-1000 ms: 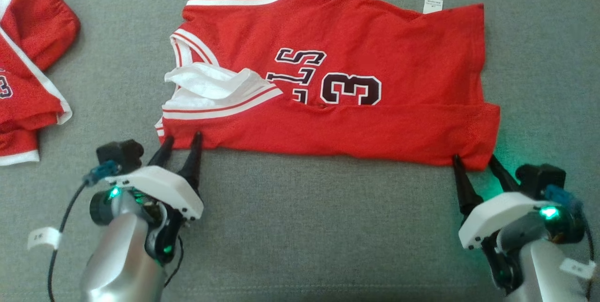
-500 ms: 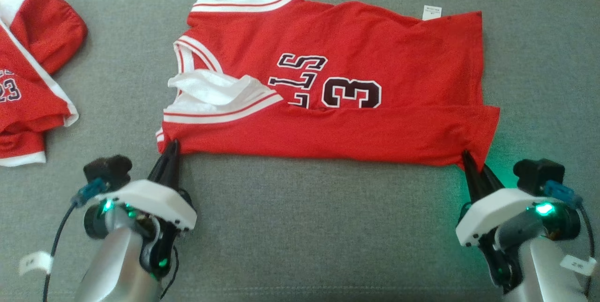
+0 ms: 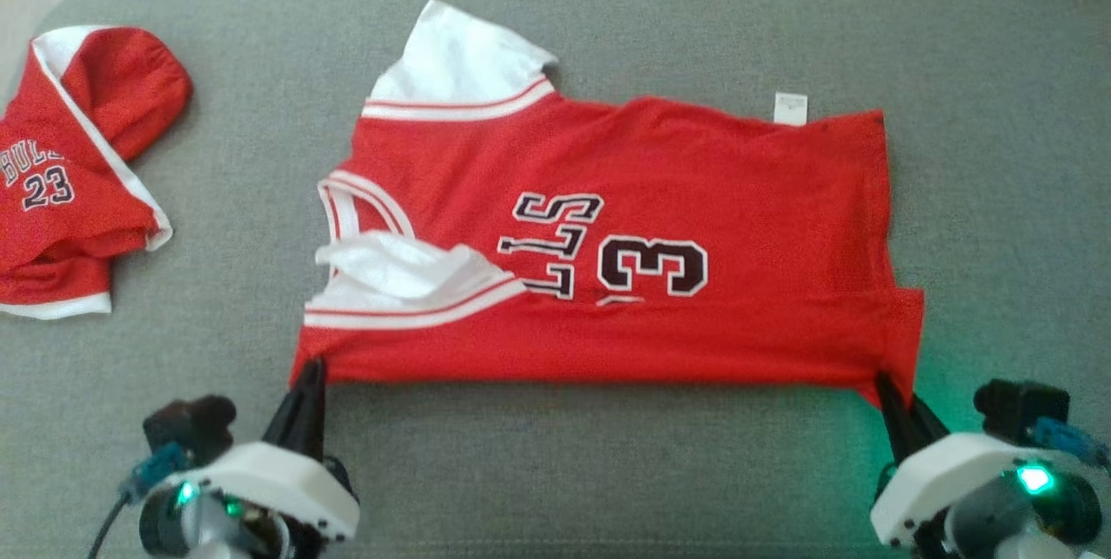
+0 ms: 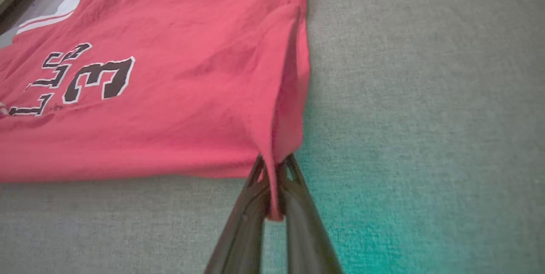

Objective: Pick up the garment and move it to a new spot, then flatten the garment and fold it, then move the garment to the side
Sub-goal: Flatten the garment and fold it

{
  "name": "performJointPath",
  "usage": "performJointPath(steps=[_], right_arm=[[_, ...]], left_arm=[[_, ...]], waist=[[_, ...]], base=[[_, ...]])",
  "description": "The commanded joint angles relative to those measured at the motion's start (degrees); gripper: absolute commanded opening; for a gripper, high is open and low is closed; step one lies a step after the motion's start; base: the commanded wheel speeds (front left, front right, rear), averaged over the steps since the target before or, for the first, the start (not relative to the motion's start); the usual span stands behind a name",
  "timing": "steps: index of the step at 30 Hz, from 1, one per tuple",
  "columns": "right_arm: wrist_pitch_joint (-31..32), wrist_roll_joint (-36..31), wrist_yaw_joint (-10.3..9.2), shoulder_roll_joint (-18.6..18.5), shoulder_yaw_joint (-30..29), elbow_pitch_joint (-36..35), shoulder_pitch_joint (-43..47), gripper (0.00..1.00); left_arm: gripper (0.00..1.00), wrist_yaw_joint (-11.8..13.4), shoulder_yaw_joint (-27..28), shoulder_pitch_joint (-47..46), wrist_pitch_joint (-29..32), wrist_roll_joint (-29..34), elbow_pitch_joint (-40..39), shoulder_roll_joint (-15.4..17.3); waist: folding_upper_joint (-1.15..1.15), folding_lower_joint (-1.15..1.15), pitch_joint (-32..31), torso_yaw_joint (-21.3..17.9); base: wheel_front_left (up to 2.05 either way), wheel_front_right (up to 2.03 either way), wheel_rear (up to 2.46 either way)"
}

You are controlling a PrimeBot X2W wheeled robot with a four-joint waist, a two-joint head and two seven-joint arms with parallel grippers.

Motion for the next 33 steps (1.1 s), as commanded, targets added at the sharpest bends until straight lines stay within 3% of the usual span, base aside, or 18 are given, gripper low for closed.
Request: performJointPath(steps=[1,4,5,6,7,13,20,33], right_arm=[[0.52,0.61,0.42,-1.09,0.26,-2.89,0.57,0.0],[1.06,0.77,0.42,-1.18,-0.21,-3.71,1.5,0.0],[1.13,0.92,0.42,-1.17,-0.45,-4.1,1.82,0.14],[1.1,1.25,0.42,-1.13,-0.75,-4.47,2.08,0.69],[0.54,1.2,0.42,-1.11,-0.89,-5.09,2.14,1.0],[-5.72,-1.53,0.42,-1.26,-0.97,-9.76,1.57,1.0],[-12.61,-5.88,0.42,-1.72,3.16,-18.1,-0.57,1.0],[-11.93,-5.73,0.42,-1.04,6.12,-22.54,-0.17,1.0]], left_arm=[[0.0,1.21,1.83,0.68,1.26,-0.5,-4.46,1.43],[0.0,1.95,1.41,2.51,2.55,-0.56,-6.79,1.3],[0.0,2.21,1.14,3.1,3.02,-0.5,-7.58,1.24],[0.37,2.53,0.8,3.63,3.75,-0.39,-7.96,1.24],[1.0,2.77,0.48,3.98,4.22,-0.32,-8.37,1.12],[1.0,4.74,0.06,3.69,0.51,3.32,-10.82,1.73],[1.0,6.93,-0.31,1.05,-5.83,9.15,-15.23,3.16],[1.0,8.69,-1.67,0.35,-5.96,12.26,-18.55,4.26]], waist=[[0.0,0.0,-0.52,0.14],[0.0,0.0,-0.68,0.24],[0.0,0.0,-0.72,0.33],[0.0,0.0,-0.77,0.33],[0.0,0.0,-0.81,0.31],[0.0,0.0,-1.41,-0.45],[0.0,0.0,-2.75,-1.23],[0.0,0.0,-4.12,-0.96]], base=[[0.0,0.0,0.0],[0.0,0.0,0.0],[0.0,0.0,0.0],[0.0,0.0,0.0],[0.0,0.0,0.0],[0.0,0.0,0.0],[0.0,0.0,0.0],[0.0,0.0,0.0]])
